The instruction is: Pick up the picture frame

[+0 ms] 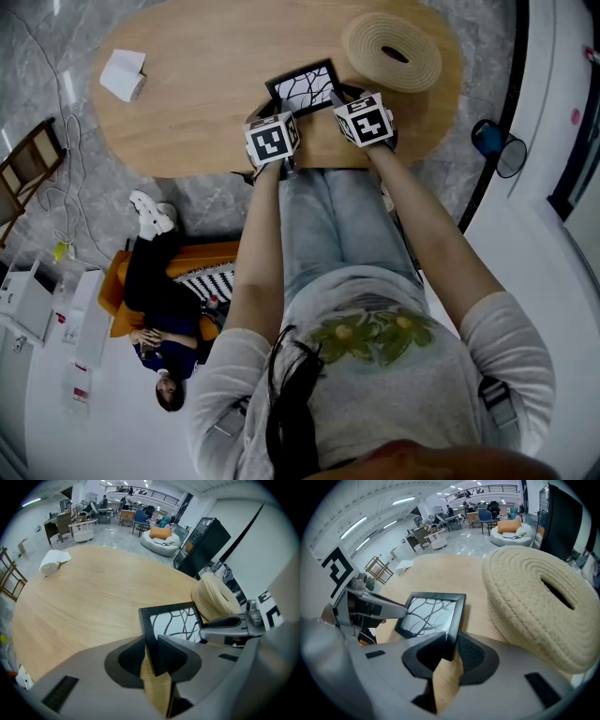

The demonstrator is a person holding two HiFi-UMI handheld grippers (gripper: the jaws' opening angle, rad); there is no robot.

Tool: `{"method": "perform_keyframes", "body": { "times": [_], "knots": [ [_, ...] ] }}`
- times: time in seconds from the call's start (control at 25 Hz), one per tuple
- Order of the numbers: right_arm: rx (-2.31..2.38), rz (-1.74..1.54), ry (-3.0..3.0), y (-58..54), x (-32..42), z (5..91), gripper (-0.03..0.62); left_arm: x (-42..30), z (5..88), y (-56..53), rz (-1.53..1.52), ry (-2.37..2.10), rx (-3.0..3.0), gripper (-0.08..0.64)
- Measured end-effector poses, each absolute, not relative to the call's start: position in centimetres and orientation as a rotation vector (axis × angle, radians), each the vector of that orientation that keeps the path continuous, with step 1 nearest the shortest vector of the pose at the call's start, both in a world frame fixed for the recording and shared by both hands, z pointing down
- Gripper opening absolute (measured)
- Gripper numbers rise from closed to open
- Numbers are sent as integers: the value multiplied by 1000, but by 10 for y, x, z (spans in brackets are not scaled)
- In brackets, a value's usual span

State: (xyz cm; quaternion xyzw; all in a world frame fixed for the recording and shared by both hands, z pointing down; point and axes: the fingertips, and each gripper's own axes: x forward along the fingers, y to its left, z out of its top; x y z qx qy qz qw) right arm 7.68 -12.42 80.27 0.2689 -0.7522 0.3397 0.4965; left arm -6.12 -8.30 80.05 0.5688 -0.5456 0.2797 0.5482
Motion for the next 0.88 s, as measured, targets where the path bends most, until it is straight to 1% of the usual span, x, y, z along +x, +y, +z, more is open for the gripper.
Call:
{"method": "perform_keyframes", "body": {
  "times": [0.88],
  "knots": [
    [725, 889, -1847, -121, 66, 767, 89, -74, 764, -86, 659, -1264, 1397, 94]
  ]
}}
